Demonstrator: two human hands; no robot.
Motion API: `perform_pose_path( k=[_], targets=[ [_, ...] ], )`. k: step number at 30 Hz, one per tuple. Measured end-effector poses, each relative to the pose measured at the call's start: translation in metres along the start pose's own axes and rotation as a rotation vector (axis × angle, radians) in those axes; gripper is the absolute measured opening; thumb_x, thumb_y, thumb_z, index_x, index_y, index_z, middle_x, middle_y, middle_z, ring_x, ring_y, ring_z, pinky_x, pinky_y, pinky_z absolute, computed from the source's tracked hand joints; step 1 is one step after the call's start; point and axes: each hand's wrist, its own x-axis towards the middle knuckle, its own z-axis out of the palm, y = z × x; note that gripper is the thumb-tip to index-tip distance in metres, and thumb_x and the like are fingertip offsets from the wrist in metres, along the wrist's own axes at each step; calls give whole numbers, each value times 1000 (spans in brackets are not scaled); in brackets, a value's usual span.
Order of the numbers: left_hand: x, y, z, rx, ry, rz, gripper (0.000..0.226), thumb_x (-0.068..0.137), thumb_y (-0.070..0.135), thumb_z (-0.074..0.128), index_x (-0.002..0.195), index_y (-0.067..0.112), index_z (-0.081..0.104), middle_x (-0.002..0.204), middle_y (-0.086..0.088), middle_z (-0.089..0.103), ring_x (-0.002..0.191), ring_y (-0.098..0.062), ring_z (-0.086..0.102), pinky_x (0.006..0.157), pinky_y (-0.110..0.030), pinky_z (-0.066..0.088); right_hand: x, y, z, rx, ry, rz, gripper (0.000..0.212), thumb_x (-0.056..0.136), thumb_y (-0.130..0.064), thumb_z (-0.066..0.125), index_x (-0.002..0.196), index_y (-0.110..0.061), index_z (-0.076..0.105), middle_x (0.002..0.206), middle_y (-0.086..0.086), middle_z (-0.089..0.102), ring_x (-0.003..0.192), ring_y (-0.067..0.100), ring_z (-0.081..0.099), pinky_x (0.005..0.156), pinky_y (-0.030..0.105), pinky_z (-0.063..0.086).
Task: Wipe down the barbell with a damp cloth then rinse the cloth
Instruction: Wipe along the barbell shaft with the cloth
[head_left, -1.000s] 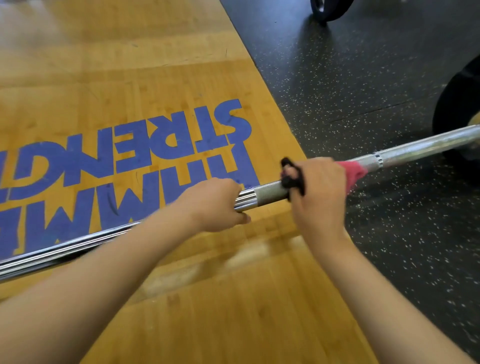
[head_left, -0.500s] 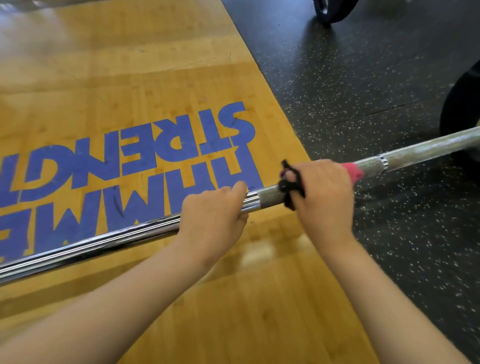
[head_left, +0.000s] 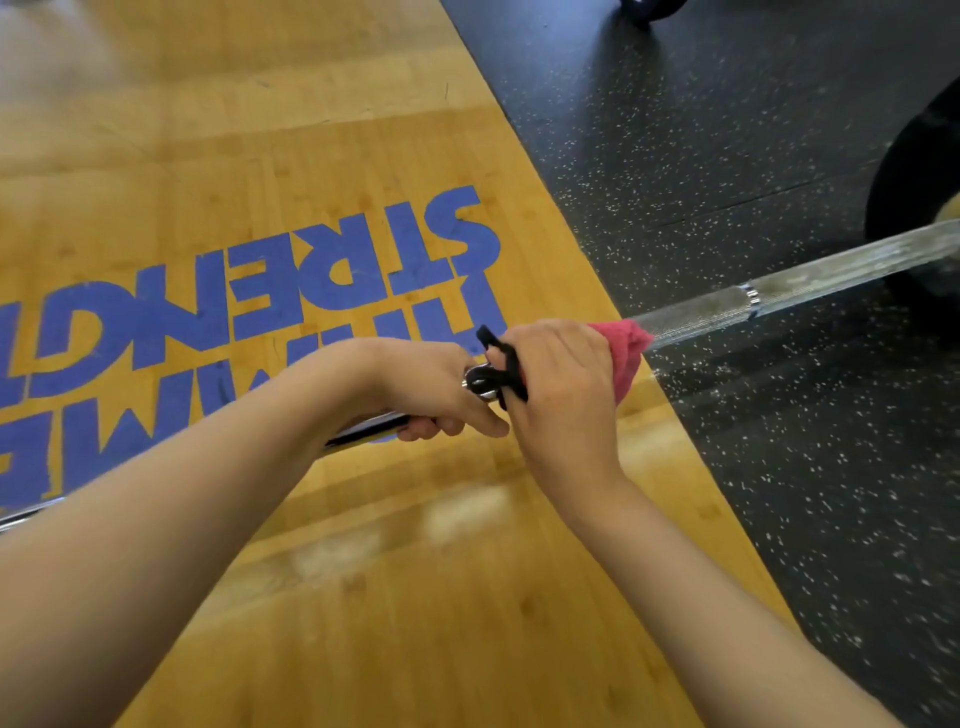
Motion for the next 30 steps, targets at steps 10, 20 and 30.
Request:
perform_pose_path(
  k=[10, 20, 30],
  targets=[
    [2, -18, 70, 811, 1083, 100, 48, 49, 11, 89, 72, 13, 47, 51, 2, 37, 40, -19, 26, 49, -18, 1, 17, 84, -48, -144, -116, 172, 25, 94, -24, 45, 89, -9, 65, 83, 5, 62, 85, 29, 53, 76, 30, 26],
    [1, 0, 29, 424, 483, 61, 24, 88, 40, 61, 83, 18, 53, 73, 2, 59, 72, -24, 60, 59, -33, 49, -5, 2, -9, 99, -39, 29, 22, 91, -17, 50, 89, -3, 67, 88, 8, 66, 91, 22, 50, 83, 32, 32],
    [-9, 4, 62, 692, 917, 12, 24, 91, 41, 54, 88, 20, 42, 72, 8, 47, 76, -23, 59, 50, -27, 25, -2, 17, -11, 47, -112, -150, 17, 82, -7, 60, 96, -6, 70, 93, 3, 69, 93, 22, 59, 86, 30, 38]
  ],
)
